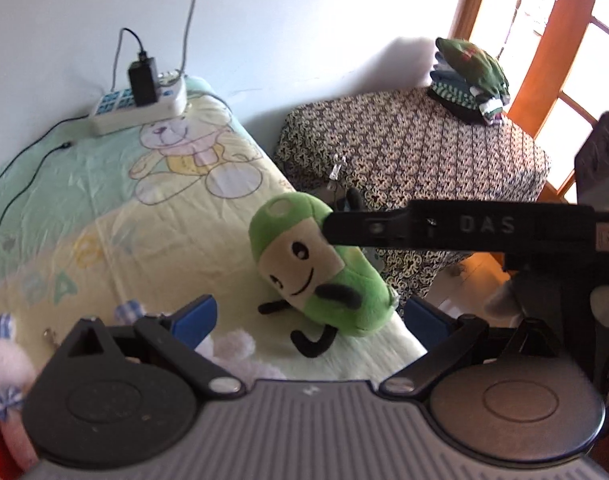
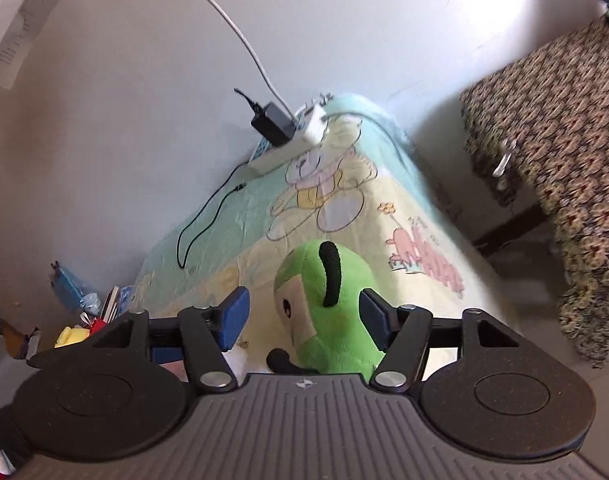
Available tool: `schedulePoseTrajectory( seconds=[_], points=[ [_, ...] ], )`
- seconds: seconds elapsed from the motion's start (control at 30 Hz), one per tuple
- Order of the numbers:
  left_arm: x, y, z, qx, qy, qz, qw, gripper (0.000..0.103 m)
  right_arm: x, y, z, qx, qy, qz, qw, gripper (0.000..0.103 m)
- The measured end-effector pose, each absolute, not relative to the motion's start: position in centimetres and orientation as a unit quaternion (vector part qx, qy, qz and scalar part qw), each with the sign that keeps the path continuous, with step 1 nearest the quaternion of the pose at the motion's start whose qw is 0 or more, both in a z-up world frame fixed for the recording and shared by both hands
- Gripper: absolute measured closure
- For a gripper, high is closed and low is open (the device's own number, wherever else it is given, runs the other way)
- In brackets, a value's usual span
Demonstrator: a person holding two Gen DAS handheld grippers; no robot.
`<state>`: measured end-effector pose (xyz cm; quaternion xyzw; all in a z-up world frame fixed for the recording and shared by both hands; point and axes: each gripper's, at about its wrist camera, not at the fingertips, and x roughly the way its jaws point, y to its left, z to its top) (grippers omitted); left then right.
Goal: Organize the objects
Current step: 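Grasp the green pear-shaped plush with the right gripper, then carry the green plush with the right gripper over the red box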
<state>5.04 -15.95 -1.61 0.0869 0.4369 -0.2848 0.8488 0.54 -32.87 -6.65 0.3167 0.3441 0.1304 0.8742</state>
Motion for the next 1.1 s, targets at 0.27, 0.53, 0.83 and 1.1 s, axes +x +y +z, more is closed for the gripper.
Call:
schedulePoseTrajectory(
  seconds=[0.27, 0.53, 0.83, 1.1],
  points=[
    [7.5, -16.7, -3.5, 0.069, 0.456, -0.315, 0.830, 0.003, 2.3, -32.6, -7.7, 0.324, 0.358, 0.154, 0.862, 0.037],
    [9.6, -16.8, -5.7, 0.036, 0.481, -0.327, 0.813, 0.005, 3.0, -32.8, -9.0, 0.332, 0.375, 0.139, 0.854, 0.039],
    [10.8, -16.0, -6.5, 0.001, 0.494, -0.332, 0.804, 0.014, 2.8, -32.5, -9.0, 0.347, 0.373, 0.137, 0.849, 0.057],
    [9.7, -14.7, -5.2, 0.014, 0.479, -0.339, 0.810, 0.018, 0.8, -31.8, -8.4, 0.369, 0.372, 0.151, 0.838, 0.062]
  ],
)
